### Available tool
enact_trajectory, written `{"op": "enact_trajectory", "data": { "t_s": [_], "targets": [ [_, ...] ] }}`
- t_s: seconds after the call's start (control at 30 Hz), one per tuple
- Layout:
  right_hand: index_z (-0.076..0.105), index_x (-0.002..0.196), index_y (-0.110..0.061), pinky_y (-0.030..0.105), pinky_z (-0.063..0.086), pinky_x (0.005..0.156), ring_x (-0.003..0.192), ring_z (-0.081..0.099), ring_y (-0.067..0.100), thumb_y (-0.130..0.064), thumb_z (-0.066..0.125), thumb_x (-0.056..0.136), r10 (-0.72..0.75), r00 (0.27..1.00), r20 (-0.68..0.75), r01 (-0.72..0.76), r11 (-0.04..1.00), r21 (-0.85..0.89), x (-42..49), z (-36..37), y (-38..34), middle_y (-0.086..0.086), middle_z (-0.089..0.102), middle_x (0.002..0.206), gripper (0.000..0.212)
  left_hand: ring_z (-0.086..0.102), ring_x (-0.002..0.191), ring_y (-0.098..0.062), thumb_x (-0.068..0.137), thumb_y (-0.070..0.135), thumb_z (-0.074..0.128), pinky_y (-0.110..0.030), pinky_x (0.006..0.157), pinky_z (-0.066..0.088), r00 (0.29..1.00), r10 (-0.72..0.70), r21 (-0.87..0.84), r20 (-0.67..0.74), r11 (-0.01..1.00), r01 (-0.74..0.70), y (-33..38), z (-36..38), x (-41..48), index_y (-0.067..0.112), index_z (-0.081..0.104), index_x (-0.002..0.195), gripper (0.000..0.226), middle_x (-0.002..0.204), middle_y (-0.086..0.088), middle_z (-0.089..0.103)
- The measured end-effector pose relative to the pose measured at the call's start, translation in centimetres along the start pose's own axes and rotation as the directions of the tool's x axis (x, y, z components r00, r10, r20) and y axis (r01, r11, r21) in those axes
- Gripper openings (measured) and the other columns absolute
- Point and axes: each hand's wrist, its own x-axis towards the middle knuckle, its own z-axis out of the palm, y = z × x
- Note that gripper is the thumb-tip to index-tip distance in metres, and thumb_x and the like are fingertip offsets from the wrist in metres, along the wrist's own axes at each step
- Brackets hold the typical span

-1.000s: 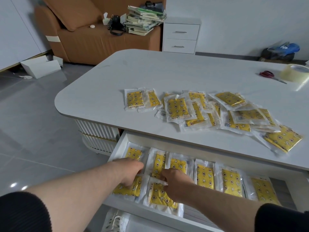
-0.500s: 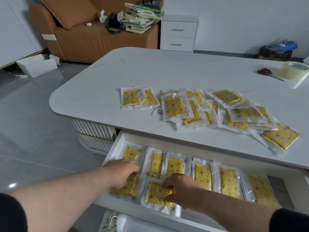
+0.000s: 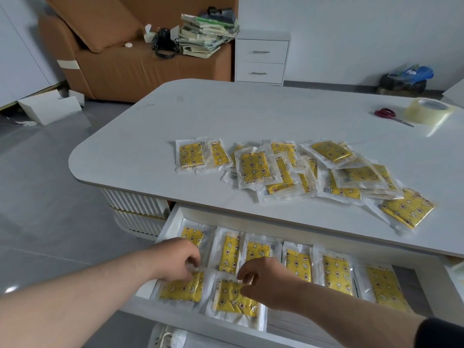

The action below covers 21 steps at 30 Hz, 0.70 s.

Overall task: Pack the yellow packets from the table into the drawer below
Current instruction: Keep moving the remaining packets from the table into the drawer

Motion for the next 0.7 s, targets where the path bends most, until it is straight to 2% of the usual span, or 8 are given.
{"op": "enact_trajectory", "data": {
  "t_s": [0.13,0.23,0.33,0.47,0.53,0.6,0.63,0.7],
  "targets": [
    [0.07,0.109,-0.026,0.006,0.046,0.075,0.08,0.059,-0.006,-0.029,0.061,0.089,-0.023,0.998,-0.051,0.025,0.999,0.033,-1.8,-2.7,-1.7,-0.019,0.062,0.091,0.022,0.059,0.091,-0.002,0.091,0.041,0.056,-0.02,0.077,0.047,1.0,0.016,-0.122,-0.017,0.992,-0.018,1.9,-3.0,-1.5,0.031,0.066,0.097,0.015,0.1,0.018,0.062],
    [0.07,0.107,-0.028,0.01,0.049,0.074,0.083,0.063,-0.003,-0.029,0.062,0.088,0.001,0.996,-0.087,0.004,0.998,0.064,-3.8,-6.1,-3.0,-0.018,0.066,0.09,0.021,0.059,0.085,0.0,0.091,0.047,0.055,-0.021,0.074,0.048,0.994,0.055,-0.159,-0.097,0.985,-0.07,4.4,-5.6,-2.7,0.035,0.064,0.097,0.016,0.094,0.019,0.062],
    [0.07,0.103,-0.031,0.013,0.051,0.07,0.077,0.063,-0.005,-0.027,0.063,0.089,0.024,0.975,-0.219,-0.006,0.996,0.085,-6.2,-10.3,-3.9,-0.018,0.067,0.085,0.016,0.06,0.09,0.001,0.09,0.045,0.057,-0.026,0.085,0.051,0.966,0.103,-0.23,-0.239,0.96,-0.159,7.0,-8.3,-3.6,0.035,0.065,0.104,0.02,0.099,0.02,0.064],
    [0.066,0.093,-0.038,0.008,0.047,0.064,0.072,0.062,-0.01,-0.027,0.064,0.09,0.051,0.903,-0.426,-0.017,0.996,0.083,-9.2,-15.1,-3.4,-0.018,0.069,0.084,0.011,0.06,0.088,0.001,0.091,0.036,0.06,-0.021,0.08,0.048,0.907,0.097,-0.344,-0.409,0.904,-0.252,8.7,-10.8,-3.7,0.034,0.066,0.096,0.008,0.094,0.017,0.066],
    [0.063,0.087,-0.042,0.009,0.048,0.069,0.078,0.063,-0.007,-0.027,0.066,0.089,0.068,0.863,-0.501,-0.025,0.995,0.092,-10.0,-16.9,-2.5,-0.017,0.07,0.086,0.016,0.061,0.087,0.0,0.091,0.035,0.06,-0.023,0.081,0.05,0.89,0.067,-0.364,-0.452,0.896,-0.253,8.9,-11.3,-2.7,0.032,0.067,0.092,0.008,0.092,0.016,0.067],
    [0.062,0.082,-0.043,0.006,0.046,0.067,0.077,0.061,-0.012,-0.024,0.067,0.088,0.082,0.827,-0.557,-0.045,0.996,0.08,-10.4,-18.3,-1.4,-0.019,0.069,0.082,0.02,0.062,0.086,-0.004,0.089,0.04,0.06,-0.031,0.084,0.052,0.867,-0.02,-0.385,-0.498,0.901,-0.201,9.0,-11.5,-0.8,0.031,0.066,0.088,0.011,0.091,0.014,0.067],
    [0.063,0.081,-0.043,0.004,0.045,0.065,0.075,0.06,-0.014,-0.023,0.068,0.087,0.09,0.811,-0.579,-0.053,0.995,0.079,-10.4,-18.9,-0.9,-0.02,0.069,0.08,0.021,0.062,0.083,-0.006,0.087,0.044,0.06,-0.034,0.081,0.053,0.846,-0.085,-0.399,-0.526,0.904,-0.156,9.2,-11.7,0.3,0.029,0.066,0.085,0.016,0.087,0.013,0.066],
    [0.065,0.081,-0.041,0.006,0.044,0.065,0.073,0.06,-0.015,-0.021,0.069,0.085,0.111,0.784,-0.61,-0.071,0.993,0.09,-10.3,-20.1,0.4,-0.02,0.069,0.079,0.021,0.057,0.066,-0.013,0.086,0.048,0.058,-0.029,0.064,0.048,0.802,-0.218,-0.424,-0.557,0.904,-0.048,10.0,-12.2,2.3,0.017,0.059,0.073,0.034,0.072,0.005,0.061]
  ]
}}
